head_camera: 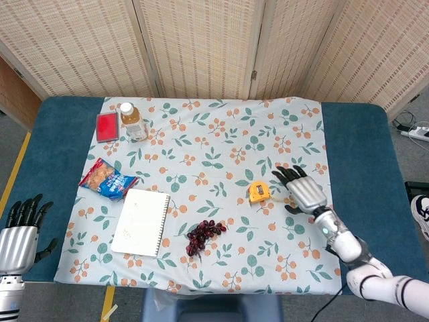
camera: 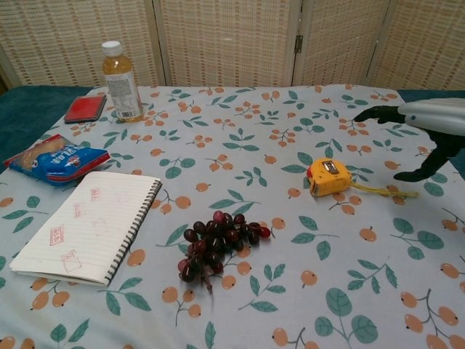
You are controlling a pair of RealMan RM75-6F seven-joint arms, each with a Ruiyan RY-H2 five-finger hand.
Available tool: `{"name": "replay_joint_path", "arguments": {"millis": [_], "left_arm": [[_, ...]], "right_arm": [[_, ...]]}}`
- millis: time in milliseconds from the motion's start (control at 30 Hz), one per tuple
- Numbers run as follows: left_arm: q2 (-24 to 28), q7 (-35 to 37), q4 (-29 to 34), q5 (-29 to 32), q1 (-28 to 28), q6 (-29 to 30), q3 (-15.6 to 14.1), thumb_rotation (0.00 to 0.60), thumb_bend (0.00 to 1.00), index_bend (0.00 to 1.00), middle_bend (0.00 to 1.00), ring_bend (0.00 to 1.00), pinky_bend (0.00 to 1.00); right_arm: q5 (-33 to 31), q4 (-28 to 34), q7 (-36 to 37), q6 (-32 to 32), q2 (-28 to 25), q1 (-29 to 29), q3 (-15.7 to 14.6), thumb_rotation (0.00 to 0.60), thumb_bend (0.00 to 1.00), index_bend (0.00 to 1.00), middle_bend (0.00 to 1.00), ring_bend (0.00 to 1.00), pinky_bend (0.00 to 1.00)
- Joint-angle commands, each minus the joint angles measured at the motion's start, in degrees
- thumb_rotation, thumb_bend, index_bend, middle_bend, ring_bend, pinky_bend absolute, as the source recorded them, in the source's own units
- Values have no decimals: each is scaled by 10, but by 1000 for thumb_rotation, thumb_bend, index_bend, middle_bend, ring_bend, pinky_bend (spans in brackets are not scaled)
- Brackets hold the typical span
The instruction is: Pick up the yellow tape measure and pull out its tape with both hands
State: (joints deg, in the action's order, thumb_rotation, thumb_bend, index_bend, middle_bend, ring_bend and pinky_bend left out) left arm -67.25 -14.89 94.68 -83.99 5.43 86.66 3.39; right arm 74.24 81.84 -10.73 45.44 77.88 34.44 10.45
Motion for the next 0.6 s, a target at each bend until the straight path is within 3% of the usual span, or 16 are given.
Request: {"name": "replay_joint_path", "arguments": {"millis": [33, 400, 600], "left_arm": [[0, 2, -1, 4, -2, -2, -1, 600, 297, 179, 77, 89, 0], [0, 8, -6, 9, -8, 0, -3, 600, 297, 179, 77, 89, 0], [-1, 8, -6, 8, -8, 1, -3, 600, 297, 179, 77, 89, 0]], "right_arm": [[-35, -45, -37, -39, 44, 41, 9, 600, 313, 0, 55, 95, 0], [-70, -115, -87, -64, 105, 88, -9, 600, 313, 2, 111, 110, 0], [-69, -142, -80, -58, 127, 97, -15, 600, 313, 79, 174, 146, 0]]}}
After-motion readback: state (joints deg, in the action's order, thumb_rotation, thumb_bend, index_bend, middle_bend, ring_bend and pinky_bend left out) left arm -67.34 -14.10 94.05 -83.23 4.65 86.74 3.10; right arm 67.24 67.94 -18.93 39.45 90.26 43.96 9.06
